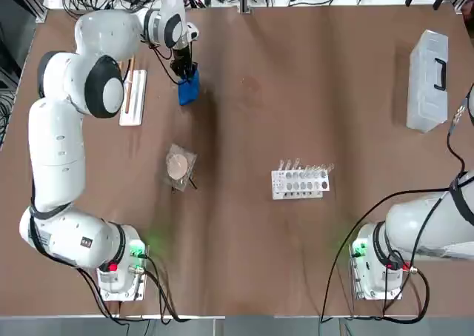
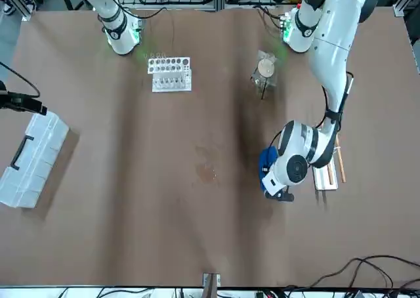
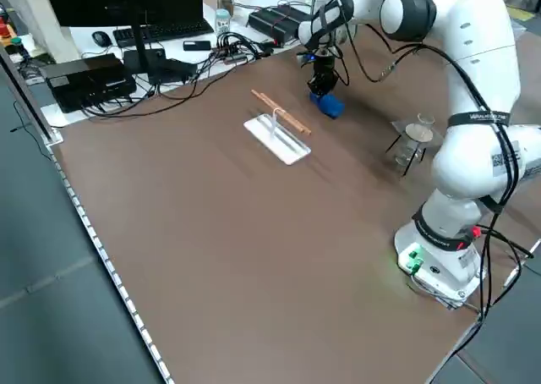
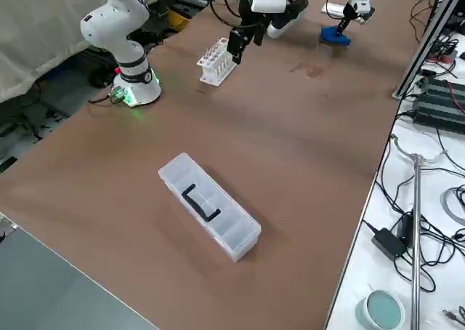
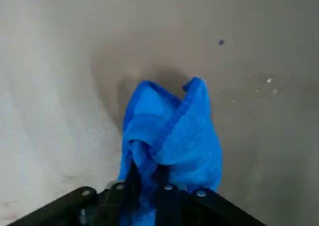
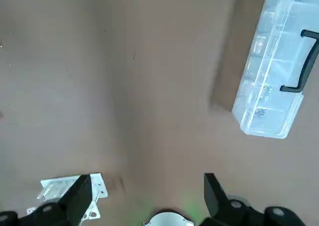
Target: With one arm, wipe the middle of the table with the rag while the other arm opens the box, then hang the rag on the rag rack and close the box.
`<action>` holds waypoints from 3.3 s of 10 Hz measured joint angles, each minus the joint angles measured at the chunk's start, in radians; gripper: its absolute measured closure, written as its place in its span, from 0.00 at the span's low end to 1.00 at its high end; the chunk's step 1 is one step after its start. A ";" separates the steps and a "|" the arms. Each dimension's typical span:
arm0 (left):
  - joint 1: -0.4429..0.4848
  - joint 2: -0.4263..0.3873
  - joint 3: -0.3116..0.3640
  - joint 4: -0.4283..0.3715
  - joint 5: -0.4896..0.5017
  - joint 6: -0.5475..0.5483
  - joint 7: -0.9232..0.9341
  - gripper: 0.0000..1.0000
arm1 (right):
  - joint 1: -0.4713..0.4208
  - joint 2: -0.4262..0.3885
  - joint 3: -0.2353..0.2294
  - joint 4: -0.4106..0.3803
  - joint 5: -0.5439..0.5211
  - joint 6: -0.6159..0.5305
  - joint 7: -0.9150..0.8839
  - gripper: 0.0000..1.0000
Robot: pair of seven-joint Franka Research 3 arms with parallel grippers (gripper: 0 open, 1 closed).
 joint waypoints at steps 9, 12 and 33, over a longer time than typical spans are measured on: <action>-0.209 0.042 -0.027 0.197 -0.099 0.052 -0.186 0.89 | -0.014 0.005 -0.003 -0.013 -0.011 0.031 0.001 0.01; -0.256 0.088 -0.029 0.244 -0.140 0.171 -0.219 0.89 | -0.106 0.047 -0.006 -0.198 -0.017 0.268 -0.002 0.12; -0.215 0.168 0.045 0.315 -0.138 -0.082 -0.222 0.91 | -0.214 0.446 -0.009 -0.200 -0.335 0.660 -0.001 0.99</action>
